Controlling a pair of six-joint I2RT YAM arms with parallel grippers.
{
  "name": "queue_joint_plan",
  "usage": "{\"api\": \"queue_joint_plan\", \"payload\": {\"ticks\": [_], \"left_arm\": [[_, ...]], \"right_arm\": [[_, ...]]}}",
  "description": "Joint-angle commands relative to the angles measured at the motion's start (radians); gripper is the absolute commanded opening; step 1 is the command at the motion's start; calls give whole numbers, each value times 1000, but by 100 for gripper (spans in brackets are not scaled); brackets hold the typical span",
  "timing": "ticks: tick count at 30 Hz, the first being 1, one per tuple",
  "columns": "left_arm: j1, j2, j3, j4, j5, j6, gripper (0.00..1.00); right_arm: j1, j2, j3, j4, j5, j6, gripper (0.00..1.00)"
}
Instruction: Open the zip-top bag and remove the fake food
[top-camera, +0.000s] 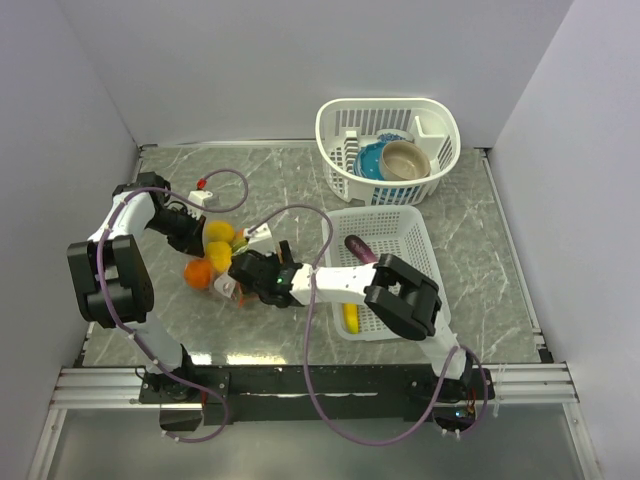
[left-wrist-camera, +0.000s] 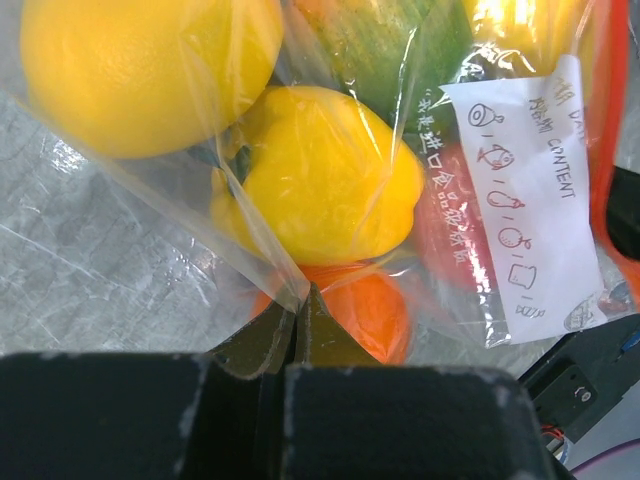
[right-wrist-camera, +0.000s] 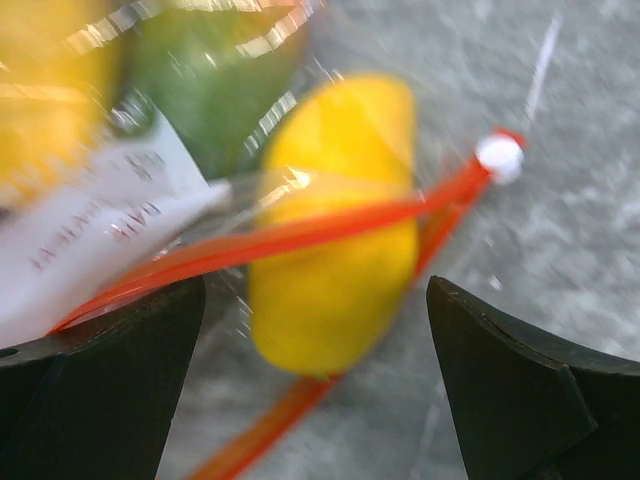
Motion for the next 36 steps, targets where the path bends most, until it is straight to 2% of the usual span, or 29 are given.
{"api": "queue_joint_plan", "payload": {"ticks": [1, 11, 14, 18, 21, 28, 34, 36], "left_arm": [[-4, -45, 1, -30, 35, 27, 1], [-4, -43, -6, -31, 43, 35, 1], [-4, -45, -6, -34, 46, 36, 1], [-4, -51, -8, -30, 35, 36, 1], [-3, -51, -3, -19, 32, 27, 1], [-1, -49, 73, -16, 41, -19, 1], [-6, -98, 205, -111, 131, -51, 1], [-12, -127, 236, -136, 155, -51, 1]], "right_arm": [[-28, 47, 66, 39, -29, -6, 99], [-55, 68, 47, 36, -83, 30, 92], [-55, 57, 30, 54, -84, 30, 83], [-53, -1, -19, 90, -80, 19, 61], [-47, -70, -75, 94, -69, 19, 51], [5, -286, -259, 54, -78, 16, 51], [22, -470, -425, 5, -184, 82, 53], [24, -527, -457, 30, -266, 67, 59]]}}
